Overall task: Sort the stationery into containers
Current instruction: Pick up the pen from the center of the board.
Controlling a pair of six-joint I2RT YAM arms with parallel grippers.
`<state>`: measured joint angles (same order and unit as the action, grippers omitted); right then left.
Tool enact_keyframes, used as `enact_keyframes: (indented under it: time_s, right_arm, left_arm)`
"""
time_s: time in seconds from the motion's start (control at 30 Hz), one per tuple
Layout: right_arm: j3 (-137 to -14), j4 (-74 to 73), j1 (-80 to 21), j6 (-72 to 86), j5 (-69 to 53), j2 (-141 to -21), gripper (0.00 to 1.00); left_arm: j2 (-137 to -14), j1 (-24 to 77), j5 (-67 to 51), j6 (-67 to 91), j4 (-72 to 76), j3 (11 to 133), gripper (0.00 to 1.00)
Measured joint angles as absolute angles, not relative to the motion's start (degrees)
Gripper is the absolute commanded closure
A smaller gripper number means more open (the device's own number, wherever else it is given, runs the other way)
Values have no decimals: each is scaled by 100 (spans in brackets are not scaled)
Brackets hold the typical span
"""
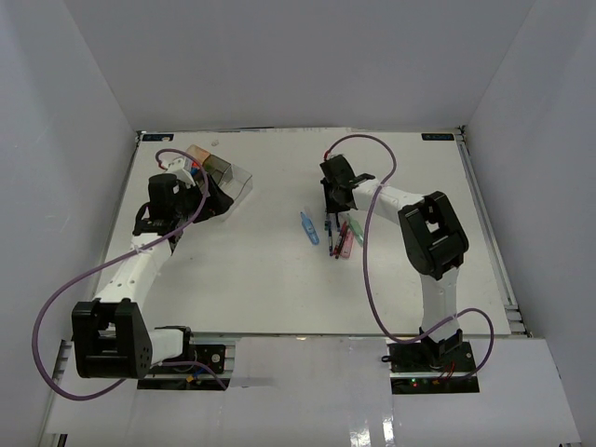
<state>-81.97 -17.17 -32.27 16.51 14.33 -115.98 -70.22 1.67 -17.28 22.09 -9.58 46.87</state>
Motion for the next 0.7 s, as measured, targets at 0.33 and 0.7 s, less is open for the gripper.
enact_keyframes:
  time_s: [0.33, 0.7]
  right_arm:
    - [-8357, -1726, -3146, 1697, 1621, -11824, 73]
    - [-8357, -1747, -3124, 1691, 1686, -11878, 79]
  left_arm:
    - [-7081, 167, -1885, 2263, -926, 4687, 2]
    - [-7085, 167, -1964, 2305, -899, 4687, 2]
